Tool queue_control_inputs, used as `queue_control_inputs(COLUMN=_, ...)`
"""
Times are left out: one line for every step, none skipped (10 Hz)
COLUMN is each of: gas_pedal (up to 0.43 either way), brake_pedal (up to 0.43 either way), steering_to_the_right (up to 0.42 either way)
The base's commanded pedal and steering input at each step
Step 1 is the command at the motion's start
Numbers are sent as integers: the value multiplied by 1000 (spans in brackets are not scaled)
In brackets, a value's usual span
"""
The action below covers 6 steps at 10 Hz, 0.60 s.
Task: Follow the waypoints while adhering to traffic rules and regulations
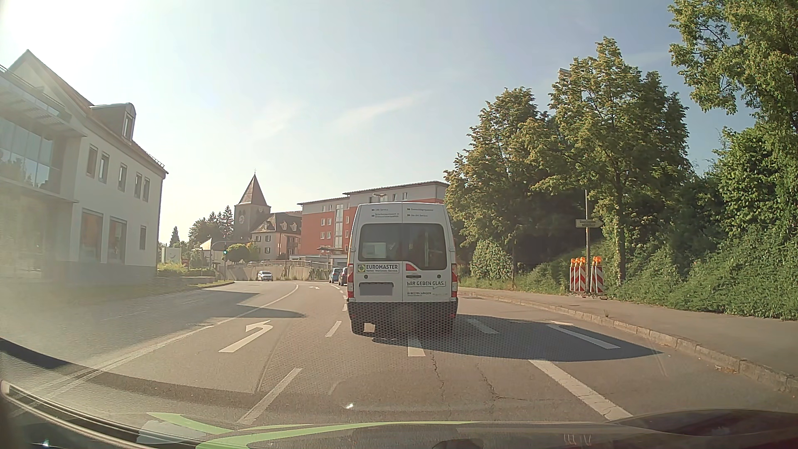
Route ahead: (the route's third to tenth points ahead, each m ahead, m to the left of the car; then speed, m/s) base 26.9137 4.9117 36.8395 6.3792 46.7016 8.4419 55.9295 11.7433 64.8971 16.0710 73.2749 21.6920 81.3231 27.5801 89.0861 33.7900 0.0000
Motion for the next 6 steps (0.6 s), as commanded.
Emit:
queue_control_inputs(gas_pedal=0, brake_pedal=280, steering_to_the_right=-16)
queue_control_inputs(gas_pedal=0, brake_pedal=262, steering_to_the_right=-16)
queue_control_inputs(gas_pedal=0, brake_pedal=238, steering_to_the_right=-16)
queue_control_inputs(gas_pedal=0, brake_pedal=256, steering_to_the_right=-16)
queue_control_inputs(gas_pedal=0, brake_pedal=262, steering_to_the_right=-16)
queue_control_inputs(gas_pedal=0, brake_pedal=262, steering_to_the_right=-16)
